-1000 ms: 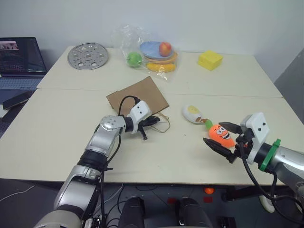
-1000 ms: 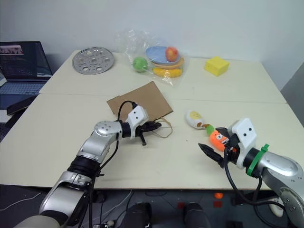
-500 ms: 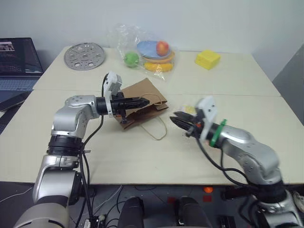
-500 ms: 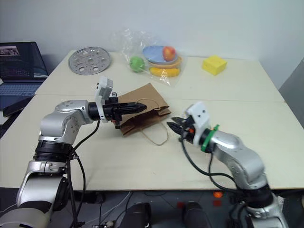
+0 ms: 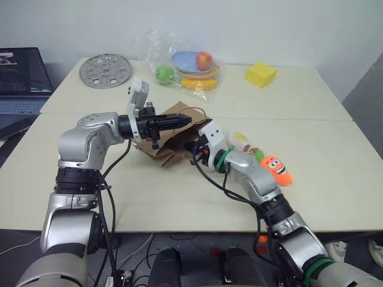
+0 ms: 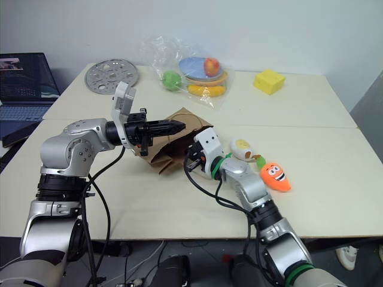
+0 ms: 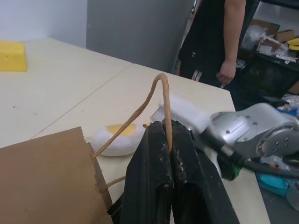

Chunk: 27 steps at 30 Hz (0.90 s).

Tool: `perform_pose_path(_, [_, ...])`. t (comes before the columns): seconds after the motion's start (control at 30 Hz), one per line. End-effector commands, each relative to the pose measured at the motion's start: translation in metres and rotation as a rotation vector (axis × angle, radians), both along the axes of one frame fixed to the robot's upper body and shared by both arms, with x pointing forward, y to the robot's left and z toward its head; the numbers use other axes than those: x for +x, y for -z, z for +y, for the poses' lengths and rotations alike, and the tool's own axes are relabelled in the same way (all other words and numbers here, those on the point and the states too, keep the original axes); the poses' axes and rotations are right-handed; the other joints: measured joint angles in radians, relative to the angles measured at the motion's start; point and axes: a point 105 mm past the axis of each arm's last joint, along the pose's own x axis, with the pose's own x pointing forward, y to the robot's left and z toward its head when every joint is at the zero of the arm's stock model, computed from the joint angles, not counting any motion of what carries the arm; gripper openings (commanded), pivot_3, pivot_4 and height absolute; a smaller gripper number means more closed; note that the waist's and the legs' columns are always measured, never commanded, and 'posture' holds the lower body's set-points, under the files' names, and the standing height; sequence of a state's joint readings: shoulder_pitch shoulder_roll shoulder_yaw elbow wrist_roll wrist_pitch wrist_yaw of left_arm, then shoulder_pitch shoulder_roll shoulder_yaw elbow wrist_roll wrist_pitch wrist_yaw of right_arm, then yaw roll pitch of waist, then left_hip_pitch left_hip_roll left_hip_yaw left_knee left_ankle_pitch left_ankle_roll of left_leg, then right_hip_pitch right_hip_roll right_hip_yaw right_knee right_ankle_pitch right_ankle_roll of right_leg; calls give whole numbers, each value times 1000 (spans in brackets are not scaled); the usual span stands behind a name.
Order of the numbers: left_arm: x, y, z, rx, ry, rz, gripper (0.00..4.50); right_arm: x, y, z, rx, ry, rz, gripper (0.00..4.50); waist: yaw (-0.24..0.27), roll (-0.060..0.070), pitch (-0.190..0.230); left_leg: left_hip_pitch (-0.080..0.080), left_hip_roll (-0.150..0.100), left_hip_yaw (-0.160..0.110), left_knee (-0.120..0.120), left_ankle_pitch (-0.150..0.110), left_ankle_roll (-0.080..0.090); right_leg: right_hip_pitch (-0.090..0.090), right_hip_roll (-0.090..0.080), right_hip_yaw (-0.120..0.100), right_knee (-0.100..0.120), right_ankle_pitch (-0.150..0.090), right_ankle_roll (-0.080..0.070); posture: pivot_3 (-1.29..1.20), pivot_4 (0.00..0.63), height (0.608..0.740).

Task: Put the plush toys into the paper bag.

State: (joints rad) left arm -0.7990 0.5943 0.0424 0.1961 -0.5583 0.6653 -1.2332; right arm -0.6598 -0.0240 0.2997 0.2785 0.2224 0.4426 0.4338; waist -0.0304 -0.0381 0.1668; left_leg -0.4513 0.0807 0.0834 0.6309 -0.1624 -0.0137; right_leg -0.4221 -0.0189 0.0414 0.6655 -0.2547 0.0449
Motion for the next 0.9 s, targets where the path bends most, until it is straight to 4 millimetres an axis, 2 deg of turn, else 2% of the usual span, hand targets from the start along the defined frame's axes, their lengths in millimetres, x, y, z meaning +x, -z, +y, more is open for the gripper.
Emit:
perform_pose_path(0.03, [-3,-17,3,-34,-14,-61,0,1,7,3,-27,3,-15,74,1,0,0,0,0,0,0,0,0,0,0,0,0,0,0,0,150,740])
perform_pose_path(0.17, [0,-21,10,-34,-66,-91,0,-3,27,-3,-73,34,19,74,1,0,0,0,0,0,0,0,0,0,0,0,0,0,0,0,150,740])
perform_pose_path(0.23, [9,-27,17,-44,-138,-132,0,-6,34,-4,-104,25,21,74,1,0,0,0,0,0,0,0,0,0,0,0,0,0,0,0,150,740])
perform_pose_path(0.33, [28,-50,30,-127,-299,-200,0,-2,35,-8,-125,60,15,74,1,0,0,1,0,0,0,0,0,0,0,0,1,0,0,0,150,740])
perform_pose_path(0.47, [33,-70,39,-174,-380,-285,0,-3,37,-7,-154,48,-3,74,0,0,0,2,0,0,0,1,-1,0,0,0,2,0,0,0,150,740])
perform_pose_path(0.67, [13,-119,38,-400,-337,-353,0,-1,39,-11,-148,84,5,74,1,0,0,1,0,0,0,1,-1,0,0,0,1,0,0,0,150,740])
perform_pose_path(0.8, [5,-133,40,-487,-325,-345,0,1,39,-14,-162,88,-2,74,-2,0,0,1,0,0,0,1,-1,0,0,1,1,0,0,0,150,740])
perform_pose_path(0.9, [6,-131,44,-494,-343,-341,0,5,38,-18,-170,102,-10,74,-2,0,0,2,0,0,0,1,-1,0,0,0,2,0,0,0,150,740])
